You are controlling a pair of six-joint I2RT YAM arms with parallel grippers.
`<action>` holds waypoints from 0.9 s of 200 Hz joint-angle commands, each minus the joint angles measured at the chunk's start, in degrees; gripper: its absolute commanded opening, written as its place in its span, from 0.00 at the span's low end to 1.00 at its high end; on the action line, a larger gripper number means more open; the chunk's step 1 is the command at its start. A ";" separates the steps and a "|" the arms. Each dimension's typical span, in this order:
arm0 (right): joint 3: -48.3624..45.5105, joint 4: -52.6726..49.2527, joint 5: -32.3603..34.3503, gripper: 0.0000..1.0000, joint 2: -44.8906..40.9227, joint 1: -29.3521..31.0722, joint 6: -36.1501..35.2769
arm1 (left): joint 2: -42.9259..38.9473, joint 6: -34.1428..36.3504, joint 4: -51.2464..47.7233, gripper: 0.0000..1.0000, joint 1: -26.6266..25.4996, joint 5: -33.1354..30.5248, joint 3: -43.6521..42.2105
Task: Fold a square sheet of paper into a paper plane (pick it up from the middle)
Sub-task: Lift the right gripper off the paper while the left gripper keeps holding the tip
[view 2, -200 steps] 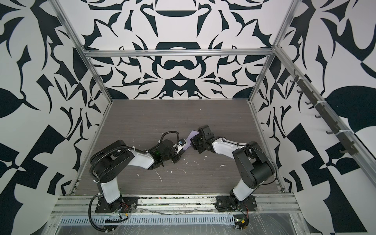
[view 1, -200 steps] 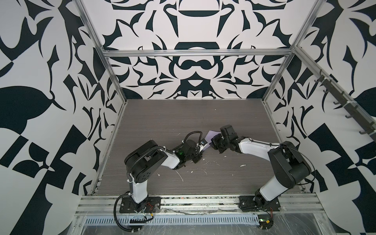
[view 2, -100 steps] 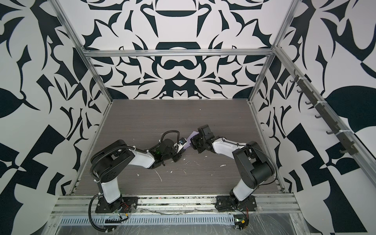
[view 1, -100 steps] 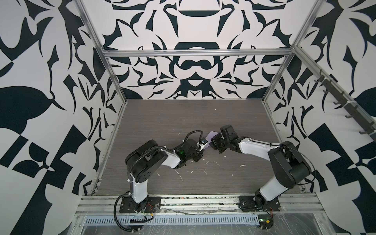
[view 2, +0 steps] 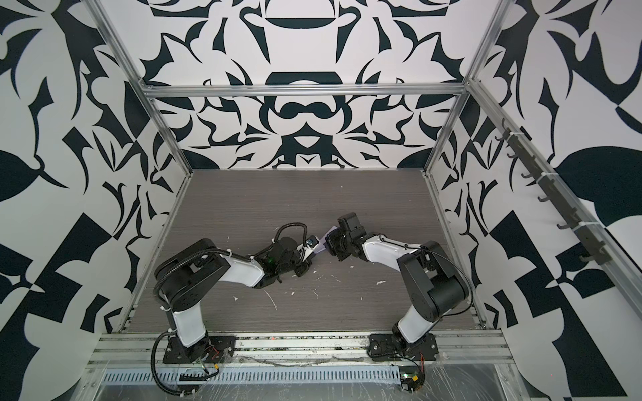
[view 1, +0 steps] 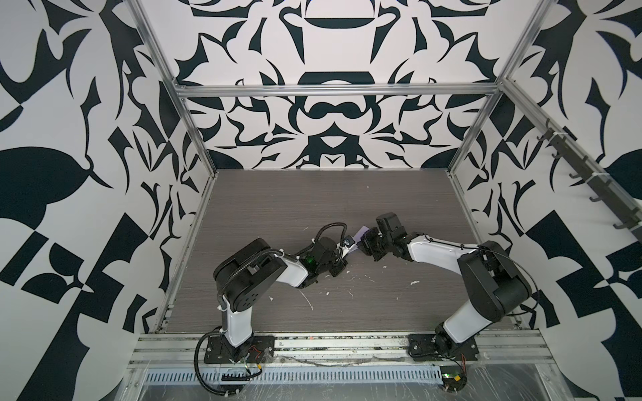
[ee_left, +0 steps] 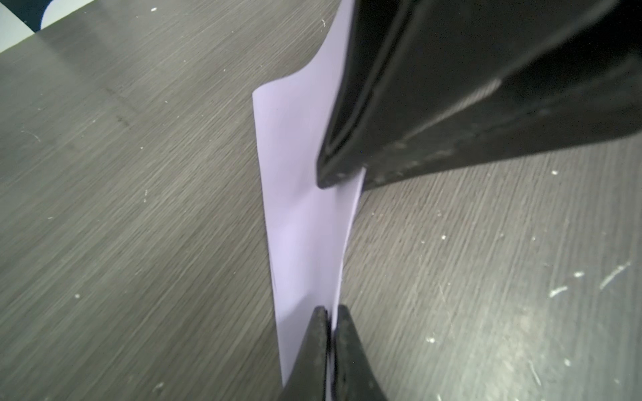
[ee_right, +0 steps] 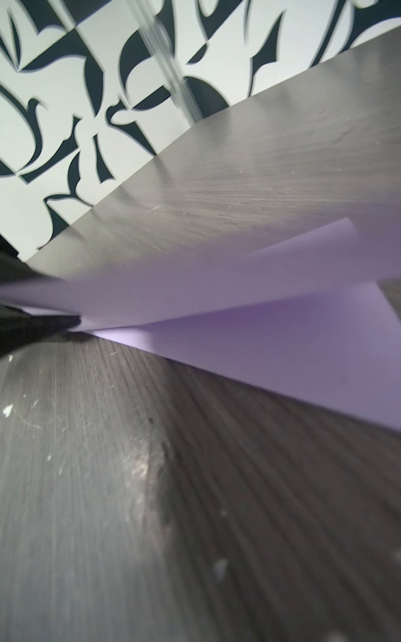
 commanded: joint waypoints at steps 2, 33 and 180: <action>0.97 -2.31 1.58 0.35 -3.02 -0.71 -2.60 | -1.42 -0.74 -7.04 0.06 0.11 2.12 2.97; 0.26 -6.32 4.13 0.56 -6.98 -3.09 -5.94 | -2.83 -1.91 -12.21 0.05 0.37 4.39 3.88; -3.69 -11.12 8.25 0.66 -19.68 -10.04 -34.43 | 0.09 -11.54 -47.24 0.02 3.44 20.92 22.28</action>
